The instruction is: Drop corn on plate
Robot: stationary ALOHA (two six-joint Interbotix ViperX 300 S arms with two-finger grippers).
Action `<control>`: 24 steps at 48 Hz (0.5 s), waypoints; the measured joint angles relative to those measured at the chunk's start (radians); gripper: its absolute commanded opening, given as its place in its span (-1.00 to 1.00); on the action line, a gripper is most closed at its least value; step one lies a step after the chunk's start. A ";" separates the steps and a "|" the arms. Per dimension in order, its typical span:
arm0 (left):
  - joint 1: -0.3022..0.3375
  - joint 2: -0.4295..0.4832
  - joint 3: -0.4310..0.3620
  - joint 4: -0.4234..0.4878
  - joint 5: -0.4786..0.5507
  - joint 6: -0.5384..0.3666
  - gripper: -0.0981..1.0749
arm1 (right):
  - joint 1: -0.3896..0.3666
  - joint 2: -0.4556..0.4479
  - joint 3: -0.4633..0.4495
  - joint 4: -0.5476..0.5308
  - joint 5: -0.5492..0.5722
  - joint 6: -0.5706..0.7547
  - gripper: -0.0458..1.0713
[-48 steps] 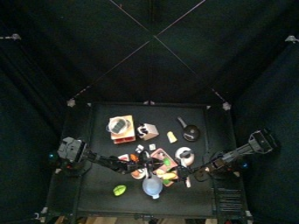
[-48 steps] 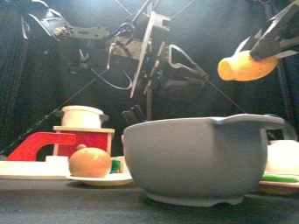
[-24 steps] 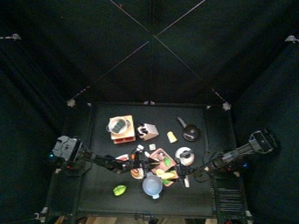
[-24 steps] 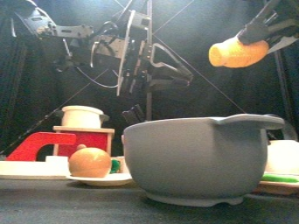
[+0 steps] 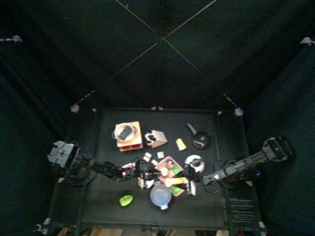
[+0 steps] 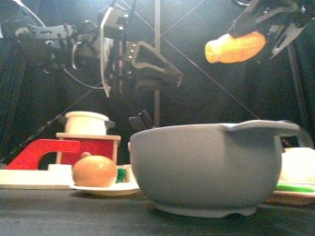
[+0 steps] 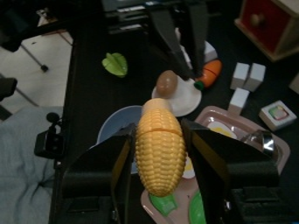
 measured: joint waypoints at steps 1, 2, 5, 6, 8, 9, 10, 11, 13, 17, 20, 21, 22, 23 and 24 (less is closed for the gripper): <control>0.003 -0.009 0.006 0.002 0.000 0.000 0.22 | 0.000 0.000 0.000 0.031 0.020 0.003 0.33; 0.003 -0.020 0.012 0.002 0.002 -0.002 0.22 | 0.000 0.000 0.000 0.057 0.038 0.005 0.33; 0.005 -0.051 0.035 0.002 0.003 -0.002 0.22 | 0.000 0.000 -0.002 0.156 0.107 0.005 0.33; 0.006 -0.063 0.044 0.002 0.003 0.000 0.22 | 0.002 0.000 0.000 0.189 0.127 0.005 0.33; 0.009 -0.083 0.052 0.002 0.005 0.000 0.22 | 0.002 0.000 -0.002 0.258 0.173 -0.005 0.33; 0.012 -0.094 0.055 0.002 0.005 0.000 0.22 | 0.005 0.000 -0.002 0.295 0.202 -0.008 0.33; 0.017 -0.101 0.060 0.002 0.006 0.000 0.22 | 0.005 0.000 0.000 0.322 0.229 -0.008 0.33; 0.020 -0.109 0.063 0.002 0.006 0.000 0.22 | 0.006 0.002 0.000 0.344 0.252 -0.008 0.33; 0.029 -0.130 0.074 0.002 0.009 0.000 0.22 | 0.011 0.002 0.005 0.371 0.291 -0.006 0.33; 0.057 -0.167 0.098 0.002 0.015 0.000 0.22 | 0.025 0.008 0.025 0.379 0.319 -0.008 0.33; 0.071 -0.181 0.118 0.003 0.015 0.000 0.22 | 0.031 0.015 0.048 0.365 0.313 -0.006 0.34; 0.071 -0.181 0.118 0.003 0.015 0.000 0.22 | 0.031 0.017 0.055 0.362 0.307 -0.006 0.34; 0.071 -0.187 0.129 0.003 0.015 0.000 0.22 | 0.032 0.017 0.060 0.362 0.302 -0.005 0.34; 0.072 -0.190 0.132 0.002 0.015 -0.002 0.22 | 0.034 0.018 0.069 0.360 0.293 0.002 0.35; 0.071 -0.193 0.137 0.002 0.015 0.000 0.22 | 0.034 0.018 0.075 0.359 0.287 0.005 0.35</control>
